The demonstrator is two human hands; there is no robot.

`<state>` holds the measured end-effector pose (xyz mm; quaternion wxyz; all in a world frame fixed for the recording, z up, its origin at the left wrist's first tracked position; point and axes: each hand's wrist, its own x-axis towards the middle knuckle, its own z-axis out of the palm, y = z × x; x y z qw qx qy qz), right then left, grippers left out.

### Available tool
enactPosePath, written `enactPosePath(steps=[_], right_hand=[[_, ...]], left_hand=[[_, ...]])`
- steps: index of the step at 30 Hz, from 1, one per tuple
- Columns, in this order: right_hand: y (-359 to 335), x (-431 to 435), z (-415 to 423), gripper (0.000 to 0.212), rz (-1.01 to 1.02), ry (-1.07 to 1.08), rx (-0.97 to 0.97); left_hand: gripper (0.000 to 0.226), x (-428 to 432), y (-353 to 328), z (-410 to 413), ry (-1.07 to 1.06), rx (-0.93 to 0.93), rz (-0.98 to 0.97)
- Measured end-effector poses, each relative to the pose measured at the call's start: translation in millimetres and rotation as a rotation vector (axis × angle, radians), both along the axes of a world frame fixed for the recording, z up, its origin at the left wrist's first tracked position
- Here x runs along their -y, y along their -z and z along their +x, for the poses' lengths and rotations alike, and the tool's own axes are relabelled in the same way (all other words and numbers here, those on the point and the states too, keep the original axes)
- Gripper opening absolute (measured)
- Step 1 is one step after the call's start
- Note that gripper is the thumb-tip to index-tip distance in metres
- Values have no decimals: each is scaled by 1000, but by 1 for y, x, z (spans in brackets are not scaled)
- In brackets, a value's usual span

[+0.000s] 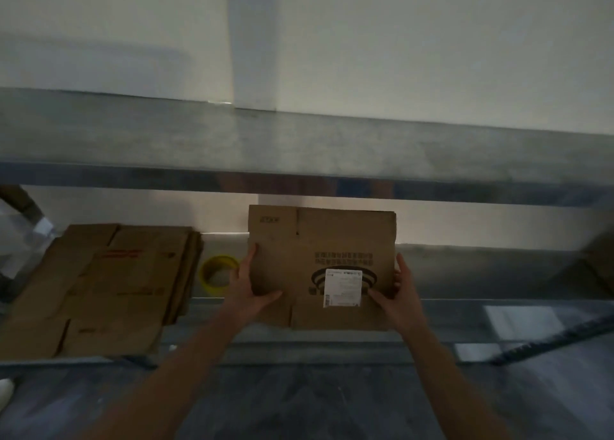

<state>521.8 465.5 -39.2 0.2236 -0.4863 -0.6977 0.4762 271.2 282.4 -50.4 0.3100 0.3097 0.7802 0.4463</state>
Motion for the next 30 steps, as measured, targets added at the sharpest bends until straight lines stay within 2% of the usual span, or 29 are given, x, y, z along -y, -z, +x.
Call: enactPosePath(steps=[4,9,13,15,18,20,22,24,27,30], right_hand=[[0,-26,16,85,4,7,-66],[5,-26,10,84,15,-56,-182],[16,-15,5,85,-103,-68,-241],[17,-15,6,92,-134,-90,-227],[11,-16,4,94,-139,-152,-234],[5,-17,0,95,-116,-182,-236],[4,-16,-7,93,18,-208,-149],[4,-12,-11,95,132,-251,-102],[9,-7,-13,98,112,-348,-123],[10,-10,-12,87,37,-288,-213]], left_hand=[[114,-22,-8,19,38,160,167],[126,-40,-8,38,184,223,161],[113,-42,-9,43,97,66,115],[118,-39,-10,36,56,-25,120],[123,-30,-12,28,22,38,246],[113,-26,-18,29,13,4,282],[105,-24,-20,31,-10,-63,283],[98,-22,-18,31,-25,-18,305],[85,-20,-23,28,22,102,356],[75,-18,-28,25,59,75,353]])
